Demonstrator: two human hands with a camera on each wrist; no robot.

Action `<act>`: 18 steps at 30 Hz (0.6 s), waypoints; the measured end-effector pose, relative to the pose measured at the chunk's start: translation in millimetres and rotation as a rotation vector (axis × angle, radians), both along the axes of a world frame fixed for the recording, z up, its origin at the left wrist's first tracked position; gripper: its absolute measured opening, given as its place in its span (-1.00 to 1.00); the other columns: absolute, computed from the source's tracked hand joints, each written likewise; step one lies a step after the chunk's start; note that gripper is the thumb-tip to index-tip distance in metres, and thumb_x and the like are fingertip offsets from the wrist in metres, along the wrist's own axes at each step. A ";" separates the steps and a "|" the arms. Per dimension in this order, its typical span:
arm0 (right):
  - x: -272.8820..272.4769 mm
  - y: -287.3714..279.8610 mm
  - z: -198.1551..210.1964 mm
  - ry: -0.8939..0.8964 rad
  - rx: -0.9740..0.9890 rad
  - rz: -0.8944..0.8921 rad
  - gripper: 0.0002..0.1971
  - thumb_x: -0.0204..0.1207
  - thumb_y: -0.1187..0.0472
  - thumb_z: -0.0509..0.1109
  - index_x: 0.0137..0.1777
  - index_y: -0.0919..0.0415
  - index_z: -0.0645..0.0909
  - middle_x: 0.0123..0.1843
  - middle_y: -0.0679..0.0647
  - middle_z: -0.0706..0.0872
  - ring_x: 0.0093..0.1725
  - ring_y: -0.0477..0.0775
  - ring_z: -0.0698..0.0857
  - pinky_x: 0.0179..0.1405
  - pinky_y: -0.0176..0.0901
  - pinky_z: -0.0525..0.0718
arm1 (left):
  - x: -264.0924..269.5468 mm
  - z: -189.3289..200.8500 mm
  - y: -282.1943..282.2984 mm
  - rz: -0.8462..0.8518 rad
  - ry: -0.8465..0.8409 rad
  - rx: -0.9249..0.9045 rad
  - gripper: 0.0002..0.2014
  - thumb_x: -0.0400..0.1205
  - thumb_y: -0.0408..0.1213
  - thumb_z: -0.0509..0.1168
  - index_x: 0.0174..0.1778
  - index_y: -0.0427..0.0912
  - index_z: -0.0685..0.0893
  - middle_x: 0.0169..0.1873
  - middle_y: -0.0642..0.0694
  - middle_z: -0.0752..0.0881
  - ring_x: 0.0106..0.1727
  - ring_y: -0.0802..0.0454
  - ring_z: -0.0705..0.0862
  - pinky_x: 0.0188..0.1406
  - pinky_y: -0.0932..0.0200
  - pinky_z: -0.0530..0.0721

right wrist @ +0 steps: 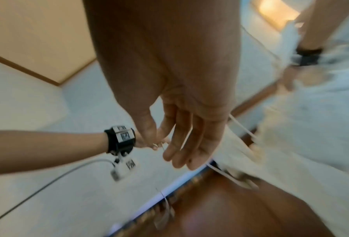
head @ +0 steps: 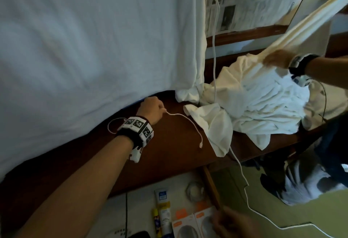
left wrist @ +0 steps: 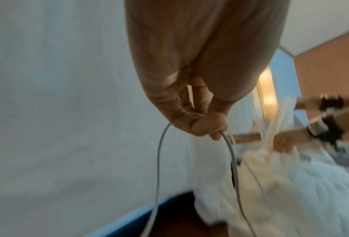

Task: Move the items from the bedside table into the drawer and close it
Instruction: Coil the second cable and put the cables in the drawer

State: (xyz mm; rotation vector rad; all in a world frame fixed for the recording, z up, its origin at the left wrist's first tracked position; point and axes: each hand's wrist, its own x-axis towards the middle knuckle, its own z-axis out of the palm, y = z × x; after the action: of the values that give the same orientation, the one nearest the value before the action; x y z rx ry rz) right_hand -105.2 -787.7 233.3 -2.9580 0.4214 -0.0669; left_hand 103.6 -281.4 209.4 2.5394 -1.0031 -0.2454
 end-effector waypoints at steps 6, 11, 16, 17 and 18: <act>17.4 429.9 46.4 -0.638 0.547 -0.116 -0.55 0.47 0.24 0.51 0.37 0.08 0.55 0.24 -0.18 0.63 0.23 -0.27 0.58 0.31 -0.42 0.49 | 1.1 130.3 51.4 -0.107 -0.151 -0.207 -0.84 0.58 -0.21 0.40 -0.23 -0.20 0.80 -0.32 0.09 0.57 -0.16 -0.02 0.62 -0.05 0.10 0.56; 93.5 503.6 153.0 -0.604 0.638 0.079 -0.29 0.52 0.13 0.48 0.61 0.10 0.23 0.49 0.03 0.55 0.47 -0.03 0.48 0.39 -0.31 0.27 | -12.2 236.0 103.2 -0.194 -0.384 -0.342 -0.81 0.68 -0.22 0.30 -0.17 -0.17 0.76 -0.26 0.04 0.61 -0.29 0.16 0.55 -0.18 0.26 0.46; 129.1 525.2 209.2 -0.667 0.695 0.248 -0.79 0.67 0.18 0.22 -0.10 0.14 0.68 -0.47 -0.09 0.62 -0.36 -0.01 0.72 -0.20 -0.14 0.62 | -5.4 297.8 164.2 -0.125 -0.583 -0.418 -0.78 0.70 -0.22 0.25 -0.17 -0.22 0.72 -0.27 -0.05 0.62 -0.22 -0.03 0.60 -0.14 0.05 0.57; 129.3 524.5 218.5 -0.656 0.680 0.243 -0.74 0.67 0.15 0.20 -0.18 0.12 0.67 -0.49 -0.09 0.56 -0.38 0.07 0.68 -0.23 -0.14 0.61 | 0.5 304.0 179.7 -0.081 -0.609 -0.430 -0.77 0.70 -0.21 0.24 -0.19 -0.22 0.70 -0.28 -0.06 0.61 -0.24 -0.03 0.58 -0.14 0.04 0.56; 128.7 521.0 225.5 -0.638 0.667 0.251 -0.71 0.68 0.13 0.21 -0.24 0.10 0.66 -0.50 -0.07 0.50 -0.42 0.08 0.63 -0.28 -0.16 0.60 | 6.2 309.4 196.3 -0.036 -0.635 -0.447 -0.76 0.70 -0.21 0.24 -0.21 -0.23 0.69 -0.28 -0.06 0.61 -0.24 -0.03 0.56 -0.13 0.05 0.55</act>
State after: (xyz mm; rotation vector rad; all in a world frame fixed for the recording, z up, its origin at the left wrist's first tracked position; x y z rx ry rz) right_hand 23.6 -266.7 458.8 -2.1497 -0.0272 -0.6699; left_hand 109.8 -85.1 518.8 2.2048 -1.1545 0.7396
